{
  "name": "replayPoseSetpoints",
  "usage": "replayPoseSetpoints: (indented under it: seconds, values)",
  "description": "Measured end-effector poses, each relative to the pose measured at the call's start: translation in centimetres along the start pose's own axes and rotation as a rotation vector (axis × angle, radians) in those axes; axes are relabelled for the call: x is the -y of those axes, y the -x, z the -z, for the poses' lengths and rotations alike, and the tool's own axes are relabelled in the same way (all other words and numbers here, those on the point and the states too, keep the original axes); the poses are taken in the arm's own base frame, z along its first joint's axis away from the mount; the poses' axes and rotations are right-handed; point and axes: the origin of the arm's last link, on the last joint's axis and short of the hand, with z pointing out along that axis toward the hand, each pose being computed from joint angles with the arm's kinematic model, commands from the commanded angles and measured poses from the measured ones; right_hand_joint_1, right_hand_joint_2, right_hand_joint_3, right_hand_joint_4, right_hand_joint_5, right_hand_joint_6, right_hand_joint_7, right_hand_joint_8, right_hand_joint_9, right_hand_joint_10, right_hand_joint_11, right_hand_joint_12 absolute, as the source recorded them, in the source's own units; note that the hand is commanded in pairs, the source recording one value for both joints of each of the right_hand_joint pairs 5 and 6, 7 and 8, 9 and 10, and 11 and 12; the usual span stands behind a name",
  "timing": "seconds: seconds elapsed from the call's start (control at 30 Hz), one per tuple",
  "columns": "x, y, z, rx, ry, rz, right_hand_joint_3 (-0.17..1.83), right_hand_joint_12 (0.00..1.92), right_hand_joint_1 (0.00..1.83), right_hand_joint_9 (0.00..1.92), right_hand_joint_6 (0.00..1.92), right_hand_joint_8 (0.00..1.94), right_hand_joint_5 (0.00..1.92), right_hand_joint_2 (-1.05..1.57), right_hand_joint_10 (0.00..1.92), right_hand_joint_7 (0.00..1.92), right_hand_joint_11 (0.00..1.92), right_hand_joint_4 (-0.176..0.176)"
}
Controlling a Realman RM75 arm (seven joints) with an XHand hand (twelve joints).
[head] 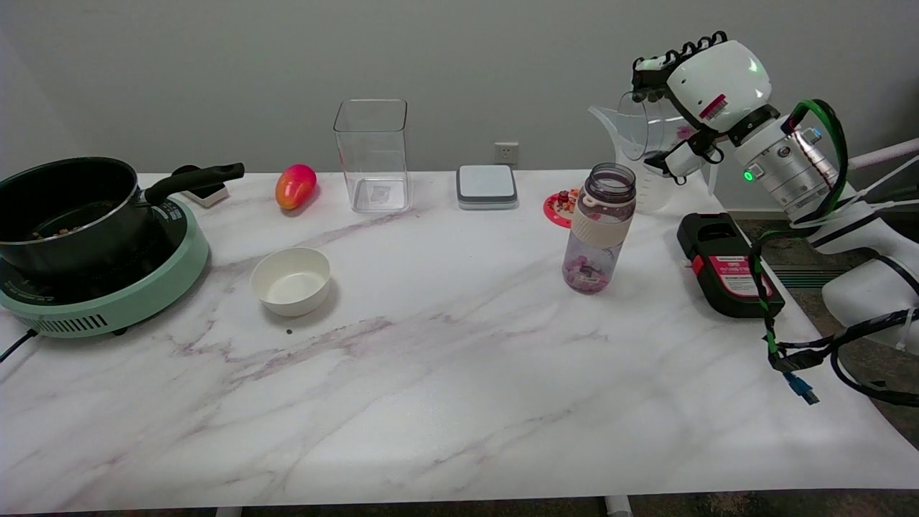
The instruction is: Pour the candy into the black bottle.
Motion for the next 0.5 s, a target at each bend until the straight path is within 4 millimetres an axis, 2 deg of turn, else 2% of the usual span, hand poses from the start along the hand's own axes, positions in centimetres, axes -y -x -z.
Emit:
replayPoseSetpoints:
  seconds: [0.5]
  values:
    - [0.14,0.16,0.5,-0.007,-0.009,0.022,0.93,1.15,1.44,1.37,1.33,1.44,1.33,0.73,1.37,1.44,1.15,0.0]
